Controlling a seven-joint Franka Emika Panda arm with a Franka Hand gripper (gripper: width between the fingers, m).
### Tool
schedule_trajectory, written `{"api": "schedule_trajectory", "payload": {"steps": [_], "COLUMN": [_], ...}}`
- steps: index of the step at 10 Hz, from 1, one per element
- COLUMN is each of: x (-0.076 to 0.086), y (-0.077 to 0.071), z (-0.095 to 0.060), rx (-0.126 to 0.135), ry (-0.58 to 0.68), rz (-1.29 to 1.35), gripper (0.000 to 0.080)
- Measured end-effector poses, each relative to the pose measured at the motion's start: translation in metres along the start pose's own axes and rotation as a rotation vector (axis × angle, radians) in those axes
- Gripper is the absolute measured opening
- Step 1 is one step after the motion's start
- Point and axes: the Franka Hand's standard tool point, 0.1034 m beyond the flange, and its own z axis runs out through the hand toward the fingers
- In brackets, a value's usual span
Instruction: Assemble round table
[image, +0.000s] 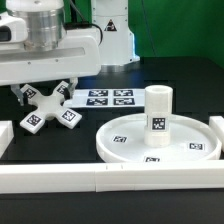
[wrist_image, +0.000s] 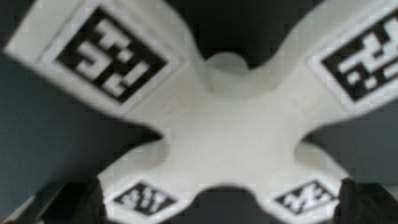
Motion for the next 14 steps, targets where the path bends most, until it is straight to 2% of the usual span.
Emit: {"api": "schedule_trajectory", "payload": {"steps": [14], "x": [-0.008], "y": [-0.003], "z": [0.016], "rx": [0.005], "ry": [-0.026], "rz": [-0.002], "gripper": [0.0648]}}
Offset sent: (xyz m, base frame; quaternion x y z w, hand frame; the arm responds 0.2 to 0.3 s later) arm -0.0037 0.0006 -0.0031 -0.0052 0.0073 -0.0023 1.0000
